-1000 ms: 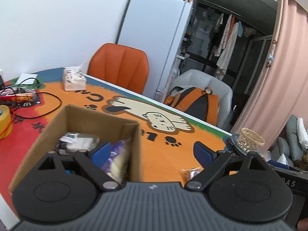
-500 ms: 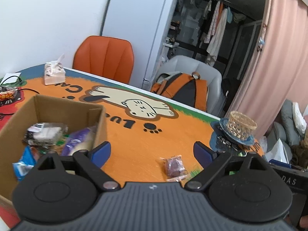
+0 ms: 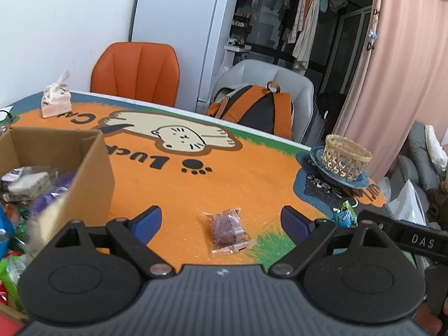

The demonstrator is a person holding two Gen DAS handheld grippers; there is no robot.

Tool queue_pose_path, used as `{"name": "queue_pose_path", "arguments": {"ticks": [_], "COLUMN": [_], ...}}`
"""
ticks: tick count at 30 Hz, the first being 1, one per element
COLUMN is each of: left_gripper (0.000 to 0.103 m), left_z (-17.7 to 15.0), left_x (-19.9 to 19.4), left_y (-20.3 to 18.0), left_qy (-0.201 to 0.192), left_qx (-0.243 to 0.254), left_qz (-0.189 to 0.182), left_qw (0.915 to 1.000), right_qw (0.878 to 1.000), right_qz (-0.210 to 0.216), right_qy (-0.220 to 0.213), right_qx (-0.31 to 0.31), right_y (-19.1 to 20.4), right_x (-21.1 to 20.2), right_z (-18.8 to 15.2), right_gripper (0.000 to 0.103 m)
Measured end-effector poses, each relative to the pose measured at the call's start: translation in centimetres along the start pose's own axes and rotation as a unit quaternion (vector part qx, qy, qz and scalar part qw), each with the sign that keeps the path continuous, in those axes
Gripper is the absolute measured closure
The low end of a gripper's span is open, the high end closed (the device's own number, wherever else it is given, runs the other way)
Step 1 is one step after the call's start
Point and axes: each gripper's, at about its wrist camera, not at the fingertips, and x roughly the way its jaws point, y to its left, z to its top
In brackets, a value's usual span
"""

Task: Organize snacks
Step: 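Withdraw both tools from the box toward the last snacks on the table, then grasp the purple-wrapped pastry with the left gripper while the right grasps the blue-green candy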

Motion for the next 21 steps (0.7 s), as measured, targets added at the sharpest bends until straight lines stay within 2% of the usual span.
{"name": "queue_pose_path", "arguments": {"ticks": [15, 21], "left_gripper": [0.014, 0.02], "left_z": [-0.8, -1.2], "left_x": [6.1, 7.6], "left_y": [-0.6, -0.8], "left_qy": [0.042, 0.054], "left_qx": [-0.013, -0.016], "left_qz": [0.029, 0.031], "left_qw": [0.9986, 0.9979], "right_qw": [1.0, 0.999], "right_qz": [-0.008, -0.016], "right_qy": [0.027, 0.038], "right_qx": [-0.013, -0.018], "right_y": [-1.2, -1.6], "right_x": [5.2, 6.8], "right_z": [1.1, 1.3], "right_gripper": [0.002, 0.002]}}
